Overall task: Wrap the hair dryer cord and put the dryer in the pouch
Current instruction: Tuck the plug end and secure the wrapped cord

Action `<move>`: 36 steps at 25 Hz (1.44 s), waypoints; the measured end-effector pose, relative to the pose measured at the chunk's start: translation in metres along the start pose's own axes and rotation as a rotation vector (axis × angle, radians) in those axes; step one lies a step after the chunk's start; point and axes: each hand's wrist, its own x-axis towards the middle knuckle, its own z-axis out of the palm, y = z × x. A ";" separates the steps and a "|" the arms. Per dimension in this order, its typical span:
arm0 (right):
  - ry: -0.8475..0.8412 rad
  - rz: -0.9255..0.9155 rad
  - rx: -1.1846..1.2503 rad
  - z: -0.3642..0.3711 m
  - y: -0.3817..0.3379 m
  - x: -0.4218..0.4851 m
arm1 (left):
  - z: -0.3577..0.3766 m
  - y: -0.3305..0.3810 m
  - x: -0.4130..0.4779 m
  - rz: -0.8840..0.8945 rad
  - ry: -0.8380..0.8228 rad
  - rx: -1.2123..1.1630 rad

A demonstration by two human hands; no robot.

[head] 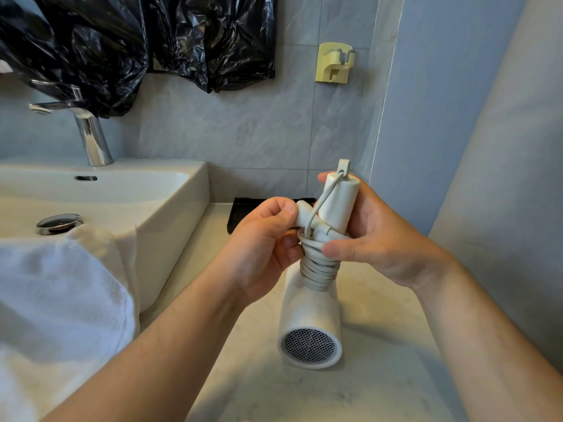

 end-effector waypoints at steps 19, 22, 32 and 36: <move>0.147 0.022 0.127 -0.001 0.002 0.002 | -0.003 -0.005 -0.002 0.018 -0.089 0.207; 0.278 -0.104 0.089 0.000 -0.003 0.005 | 0.000 -0.005 -0.002 0.021 -0.072 0.211; 0.258 -0.098 0.152 0.003 0.003 0.009 | 0.003 -0.005 -0.002 0.059 -0.007 0.265; 0.347 -0.120 0.058 0.000 0.000 0.009 | 0.004 -0.002 -0.003 0.051 -0.021 0.272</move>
